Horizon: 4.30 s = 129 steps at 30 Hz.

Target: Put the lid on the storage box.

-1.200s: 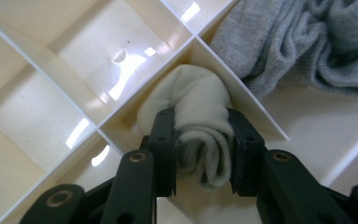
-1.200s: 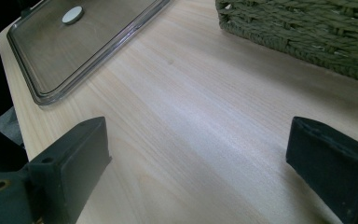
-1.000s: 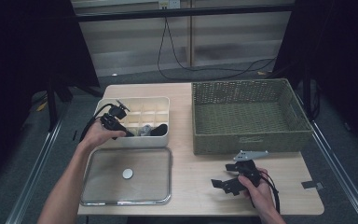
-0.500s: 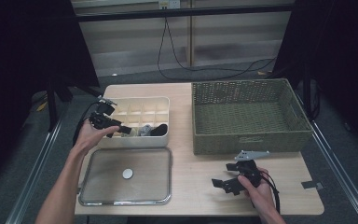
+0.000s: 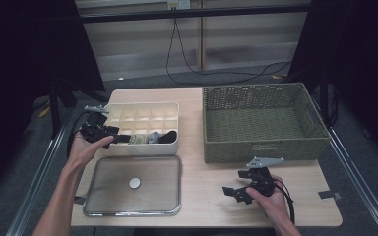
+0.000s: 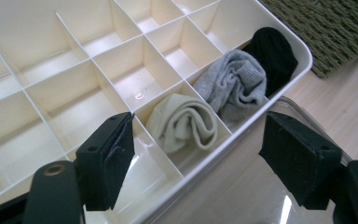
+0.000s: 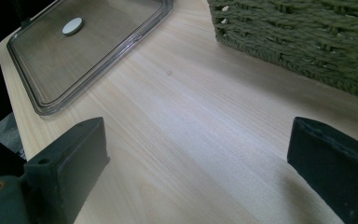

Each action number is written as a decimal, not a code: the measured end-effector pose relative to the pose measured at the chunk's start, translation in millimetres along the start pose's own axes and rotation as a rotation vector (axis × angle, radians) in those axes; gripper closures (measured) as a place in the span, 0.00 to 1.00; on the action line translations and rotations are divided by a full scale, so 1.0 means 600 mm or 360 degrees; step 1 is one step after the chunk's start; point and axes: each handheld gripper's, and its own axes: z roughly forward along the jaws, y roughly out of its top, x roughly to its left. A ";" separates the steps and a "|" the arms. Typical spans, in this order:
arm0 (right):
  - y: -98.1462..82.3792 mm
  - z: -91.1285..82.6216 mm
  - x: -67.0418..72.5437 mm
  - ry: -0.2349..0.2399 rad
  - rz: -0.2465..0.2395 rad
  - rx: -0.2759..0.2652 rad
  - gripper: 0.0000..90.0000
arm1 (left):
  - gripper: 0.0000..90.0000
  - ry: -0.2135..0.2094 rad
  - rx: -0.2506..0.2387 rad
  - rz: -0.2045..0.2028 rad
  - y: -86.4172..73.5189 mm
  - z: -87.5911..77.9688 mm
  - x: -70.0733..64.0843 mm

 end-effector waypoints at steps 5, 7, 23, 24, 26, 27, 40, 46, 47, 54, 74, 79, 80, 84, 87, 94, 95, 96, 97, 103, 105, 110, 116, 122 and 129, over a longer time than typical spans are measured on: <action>0.005 0.001 0.005 0.0006 0.0012 0.0012 0.08 | 0.32 0.0000 -0.0078 -0.0008 -0.027 -0.023 -0.008; 0.008 0.002 0.007 0.0012 0.0011 0.0018 0.10 | 0.33 -0.0004 -0.0103 -0.0018 -0.037 -0.032 -0.009; 0.025 0.009 0.027 -0.0033 0.0016 -0.0075 0.36 | 0.37 -0.0017 -0.0174 -0.0022 -0.108 -0.070 -0.034; 0.027 0.010 0.028 -0.0029 0.0023 -0.0081 0.37 | 0.37 -0.0016 -0.0183 -0.0021 -0.110 -0.072 -0.035; 0.033 0.016 0.030 -0.0013 0.0033 -0.0087 0.37 | 0.38 -0.0017 -0.0176 -0.0006 -0.115 -0.077 -0.037; 0.037 0.019 0.033 -0.0012 0.0019 -0.0081 0.38 | 0.38 -0.0006 -0.0191 -0.0012 -0.121 -0.083 -0.039; 0.077 0.077 0.063 0.0027 -0.0047 -0.0035 0.46 | 0.39 0.0037 -0.0220 -0.0120 -0.187 -0.099 -0.029; 0.092 0.109 0.077 0.0075 -0.0090 0.0020 0.47 | 0.43 0.0032 -0.0196 -0.0173 -0.228 -0.103 -0.023; 0.095 0.113 0.079 0.0077 -0.0092 0.0027 0.47 | 0.43 0.0028 -0.0200 -0.0194 -0.243 -0.103 -0.019; 0.107 0.142 0.087 0.0091 -0.0120 0.0071 0.49 | 0.48 0.0054 -0.0190 -0.0277 -0.283 -0.100 -0.005; 0.123 0.222 0.093 -0.0006 -0.0119 0.0211 0.52 | 0.50 0.0041 -0.0133 -0.0402 -0.336 -0.088 0.014; 0.123 0.228 0.089 -0.0027 -0.0111 0.0211 0.52 | 0.46 0.0038 -0.0134 -0.0421 -0.334 -0.079 0.019; 0.123 0.228 0.089 -0.0027 -0.0111 0.0211 0.52 | 0.47 0.0038 -0.0134 -0.0421 -0.334 -0.079 0.019; 0.124 0.229 0.091 -0.0037 -0.0129 0.0219 0.55 | 0.47 0.0055 -0.0107 -0.0390 -0.332 -0.079 0.014; 0.124 0.231 0.092 -0.0047 -0.0108 0.0218 0.58 | 0.50 0.0068 -0.0111 -0.0406 -0.331 -0.078 0.014; 0.126 0.234 0.096 -0.0068 -0.0099 0.0220 0.64 | 0.61 0.0108 -0.0112 -0.0385 -0.328 -0.074 0.017; 0.126 0.234 0.096 -0.0073 -0.0092 0.0222 0.65 | 0.62 0.0106 -0.0116 -0.0393 -0.327 -0.073 0.016; 0.126 0.234 0.096 -0.0073 -0.0092 0.0222 0.65 | 0.63 0.0106 -0.0116 -0.0393 -0.327 -0.073 0.016; 0.126 0.235 0.097 -0.0070 -0.0086 0.0221 0.65 | 0.63 0.0109 -0.0110 -0.0384 -0.325 -0.071 0.017; 0.127 0.238 0.102 -0.0079 -0.0097 0.0222 0.65 | 0.74 0.0169 -0.0079 -0.0346 -0.317 -0.067 0.017; 0.127 0.238 0.103 -0.0080 -0.0078 0.0220 0.63 | 0.77 0.0171 -0.0076 -0.0354 -0.316 -0.066 0.018; 0.124 0.237 0.103 -0.0087 -0.0007 0.0195 0.62 | 0.78 0.0162 -0.0083 -0.0350 -0.316 -0.066 0.021; 0.114 0.233 0.099 -0.0095 0.0151 0.0117 0.72 | 0.78 0.0173 -0.0071 -0.0359 -0.312 -0.064 0.021; 0.100 0.230 0.097 -0.0084 0.0311 0.0024 0.77 | 0.79 0.0164 -0.0077 -0.0374 -0.312 -0.064 0.025; 0.086 0.228 0.095 -0.0052 0.0494 -0.0073 0.77 | 0.79 0.0165 -0.0069 -0.0379 -0.309 -0.063 0.026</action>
